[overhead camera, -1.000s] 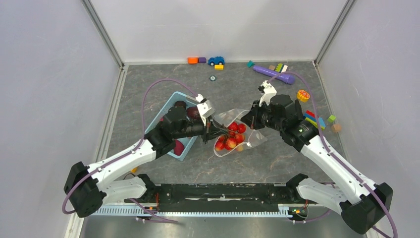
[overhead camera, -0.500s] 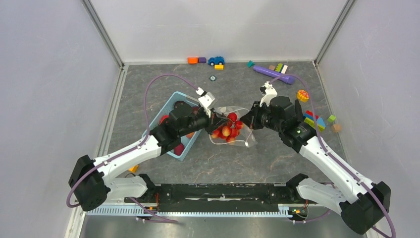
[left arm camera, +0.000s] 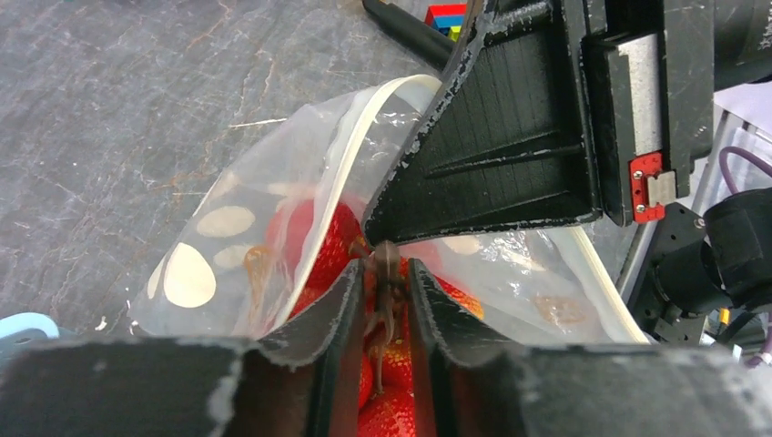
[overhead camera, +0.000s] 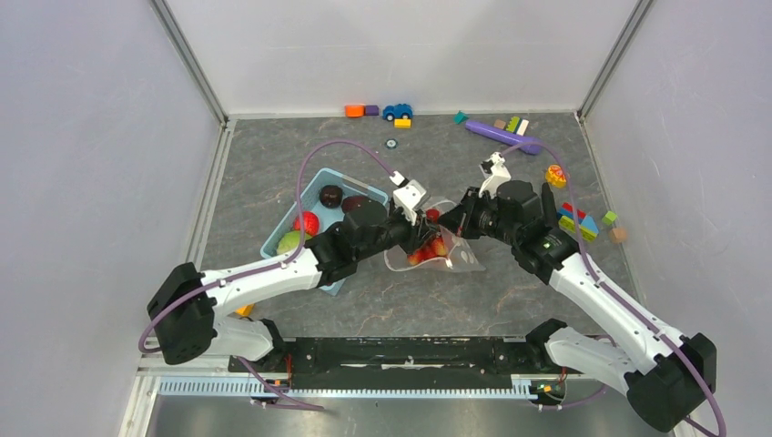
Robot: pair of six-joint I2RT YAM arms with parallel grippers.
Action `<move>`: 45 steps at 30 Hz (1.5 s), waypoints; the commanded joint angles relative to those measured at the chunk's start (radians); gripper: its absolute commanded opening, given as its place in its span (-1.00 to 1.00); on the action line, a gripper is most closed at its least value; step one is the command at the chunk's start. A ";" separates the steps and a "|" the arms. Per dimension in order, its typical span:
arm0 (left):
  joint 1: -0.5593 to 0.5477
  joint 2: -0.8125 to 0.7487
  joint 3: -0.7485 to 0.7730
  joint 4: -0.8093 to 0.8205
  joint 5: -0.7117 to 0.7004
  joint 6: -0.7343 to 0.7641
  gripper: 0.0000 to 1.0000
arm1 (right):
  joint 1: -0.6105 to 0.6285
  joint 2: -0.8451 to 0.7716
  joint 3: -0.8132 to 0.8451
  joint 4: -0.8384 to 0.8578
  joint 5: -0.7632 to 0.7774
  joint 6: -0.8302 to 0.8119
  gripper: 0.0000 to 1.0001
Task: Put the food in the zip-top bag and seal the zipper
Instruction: Place the fake fruit in the zipper food storage bag, then pick up the fake fruit from the bin.
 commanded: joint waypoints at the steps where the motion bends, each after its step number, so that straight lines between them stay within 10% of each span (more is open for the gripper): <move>1: -0.017 0.004 0.055 0.071 -0.079 0.043 -0.29 | -0.001 -0.028 0.009 0.051 -0.010 0.036 -1.00; 8: -0.028 -0.072 0.044 0.036 -0.038 0.040 0.48 | -0.017 -0.039 0.018 0.048 -0.004 0.038 -1.00; 10: -0.028 -0.109 0.034 0.031 -0.033 0.028 0.98 | -0.024 -0.040 0.022 0.045 -0.004 0.037 -1.00; 19: -0.028 -0.279 0.024 -0.094 -0.023 -0.047 0.99 | -0.041 -0.036 0.030 -0.006 0.043 -0.030 -1.00; 39: -0.019 -0.311 0.087 -0.592 -0.661 -0.230 0.99 | -0.042 -0.034 0.132 -0.319 0.555 -0.499 -0.84; 45: 0.076 -0.263 0.076 -0.628 -0.561 -0.295 0.99 | -0.043 -0.032 0.165 -0.345 0.564 -0.532 -0.61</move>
